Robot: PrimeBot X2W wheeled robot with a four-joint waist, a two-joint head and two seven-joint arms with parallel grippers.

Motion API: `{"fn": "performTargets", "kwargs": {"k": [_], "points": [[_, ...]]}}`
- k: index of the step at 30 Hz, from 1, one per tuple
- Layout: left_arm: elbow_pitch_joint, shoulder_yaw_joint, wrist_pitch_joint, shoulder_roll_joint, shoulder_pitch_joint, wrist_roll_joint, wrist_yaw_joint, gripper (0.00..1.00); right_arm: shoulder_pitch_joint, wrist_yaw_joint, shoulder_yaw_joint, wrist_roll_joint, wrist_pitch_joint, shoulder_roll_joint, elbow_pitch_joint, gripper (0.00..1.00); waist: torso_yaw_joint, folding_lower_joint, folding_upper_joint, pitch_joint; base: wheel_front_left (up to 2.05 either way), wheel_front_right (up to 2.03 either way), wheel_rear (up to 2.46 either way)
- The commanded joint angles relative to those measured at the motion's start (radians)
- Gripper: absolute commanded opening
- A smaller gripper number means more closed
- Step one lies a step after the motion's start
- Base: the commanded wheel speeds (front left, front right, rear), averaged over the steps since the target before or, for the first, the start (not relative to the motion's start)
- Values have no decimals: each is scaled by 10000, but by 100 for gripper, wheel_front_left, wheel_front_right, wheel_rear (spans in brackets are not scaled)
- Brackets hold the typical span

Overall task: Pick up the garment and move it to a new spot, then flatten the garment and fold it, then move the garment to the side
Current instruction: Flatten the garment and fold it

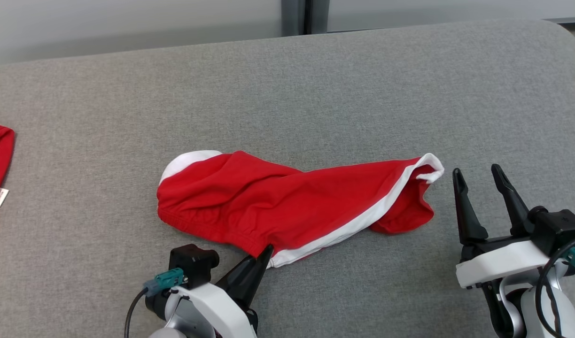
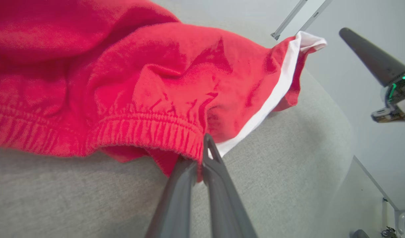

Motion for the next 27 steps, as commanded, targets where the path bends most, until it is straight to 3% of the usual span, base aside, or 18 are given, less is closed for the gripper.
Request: {"fn": "performTargets", "kwargs": {"k": [1,10,14,19,27], "points": [[-561,-30,92,227,-159,134,-12,0,-65,23,-66,-14,-53,-47,48,100,95,0,0,-51,0,0,0],[-3284,268,774,1250,-30,337,370,0,-136,23,-129,119,-91,-47,66,100,269,0,0,-148,0,0,0],[-3803,697,945,1630,-307,339,605,0,-173,23,-113,237,-117,-48,43,100,285,0,0,-48,0,0,0],[-3199,1258,1053,1750,-847,15,593,0,-346,23,-13,344,-161,-53,87,100,101,0,0,173,0,0,0],[-834,1671,1054,1490,-2293,-360,236,0,-573,23,127,443,-236,-54,241,100,-302,0,0,534,0,0,0]]}}
